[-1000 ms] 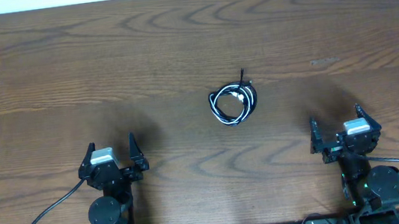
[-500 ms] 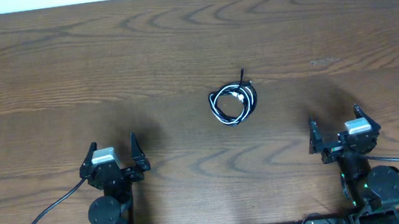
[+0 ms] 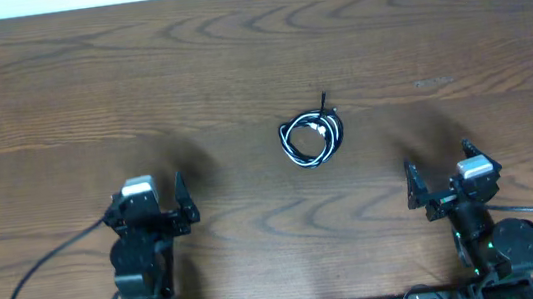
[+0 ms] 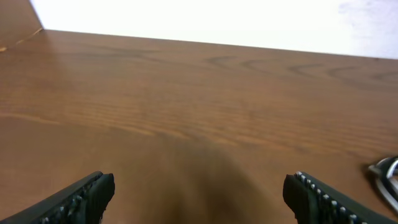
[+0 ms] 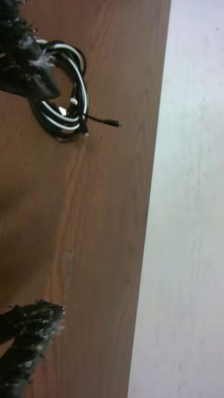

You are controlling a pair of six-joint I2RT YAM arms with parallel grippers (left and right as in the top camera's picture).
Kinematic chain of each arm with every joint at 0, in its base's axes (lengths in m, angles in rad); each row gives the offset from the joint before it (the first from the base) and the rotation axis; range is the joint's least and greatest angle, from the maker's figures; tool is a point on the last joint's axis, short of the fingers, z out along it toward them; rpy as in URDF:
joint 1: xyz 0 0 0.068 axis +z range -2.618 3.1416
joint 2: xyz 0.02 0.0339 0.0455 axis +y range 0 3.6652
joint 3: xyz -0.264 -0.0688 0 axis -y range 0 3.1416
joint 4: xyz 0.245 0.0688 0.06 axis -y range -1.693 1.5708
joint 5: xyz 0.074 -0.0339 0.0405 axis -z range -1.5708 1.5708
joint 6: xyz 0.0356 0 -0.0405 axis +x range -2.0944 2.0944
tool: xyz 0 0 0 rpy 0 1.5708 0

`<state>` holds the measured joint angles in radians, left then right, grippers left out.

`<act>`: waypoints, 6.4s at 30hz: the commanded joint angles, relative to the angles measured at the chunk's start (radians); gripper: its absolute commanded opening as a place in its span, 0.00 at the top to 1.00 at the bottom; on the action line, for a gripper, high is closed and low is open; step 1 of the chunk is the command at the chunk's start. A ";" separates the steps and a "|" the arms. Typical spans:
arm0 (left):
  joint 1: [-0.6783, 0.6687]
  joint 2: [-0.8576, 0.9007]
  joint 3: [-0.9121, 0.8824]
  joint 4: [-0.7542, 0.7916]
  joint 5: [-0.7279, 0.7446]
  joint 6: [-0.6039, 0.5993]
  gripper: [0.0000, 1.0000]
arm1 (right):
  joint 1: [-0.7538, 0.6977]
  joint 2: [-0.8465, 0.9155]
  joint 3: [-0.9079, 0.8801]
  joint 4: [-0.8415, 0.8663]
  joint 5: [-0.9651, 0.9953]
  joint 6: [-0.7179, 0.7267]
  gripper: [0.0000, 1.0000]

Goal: Untangle cables
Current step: 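Raise both grippers and move them toward the cable coil, then lower the left gripper onto the black-and-white cable coil and grasp it, then lift the coil with the left gripper toward the right gripper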

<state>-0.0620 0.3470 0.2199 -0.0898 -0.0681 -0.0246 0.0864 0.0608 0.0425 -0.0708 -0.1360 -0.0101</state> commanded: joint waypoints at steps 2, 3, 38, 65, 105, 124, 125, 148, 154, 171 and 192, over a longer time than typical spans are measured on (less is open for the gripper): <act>-0.003 0.120 0.137 -0.043 0.061 0.014 0.08 | 0.006 0.101 0.090 -0.001 -0.058 0.013 0.01; -0.003 0.143 0.160 -0.056 0.062 0.014 0.08 | 0.006 0.127 0.107 -0.002 -0.062 0.013 0.01; -0.291 1.340 1.083 -0.610 0.511 0.057 0.08 | 0.006 1.168 1.090 -0.625 -0.392 0.024 0.01; -0.328 1.635 1.069 -0.323 0.349 -0.296 0.50 | 0.006 1.170 1.080 -0.651 -0.384 0.025 0.30; -0.356 1.596 1.051 -0.420 0.474 -0.229 0.64 | 0.007 1.170 1.079 -0.685 -0.360 0.040 0.27; -0.418 1.597 1.043 -0.429 0.368 -0.533 0.65 | 0.007 1.172 1.064 -0.686 -0.360 0.040 0.26; -0.426 1.598 1.043 -0.430 0.354 -0.535 0.65 | 0.007 1.172 1.064 -0.686 -0.360 0.040 0.26; -0.442 1.653 1.042 -0.433 0.263 -0.660 0.78 | 0.007 1.176 1.062 -0.697 -0.356 0.040 0.26; -0.470 1.673 1.042 -0.422 0.257 -0.661 0.89 | 0.007 1.178 1.062 -0.700 -0.340 0.040 0.25; -0.602 1.674 1.042 -0.351 0.026 -0.763 0.77 | 0.007 1.262 1.062 -0.707 -0.341 0.066 0.25; -0.533 1.261 1.059 -0.236 0.379 -0.417 0.93 | 0.007 1.279 1.062 -0.415 -0.346 0.544 0.47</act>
<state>-0.6212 1.6585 1.2686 -0.3206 0.1940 -0.4801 0.0868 1.3289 1.1095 -0.5388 -0.4755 0.3508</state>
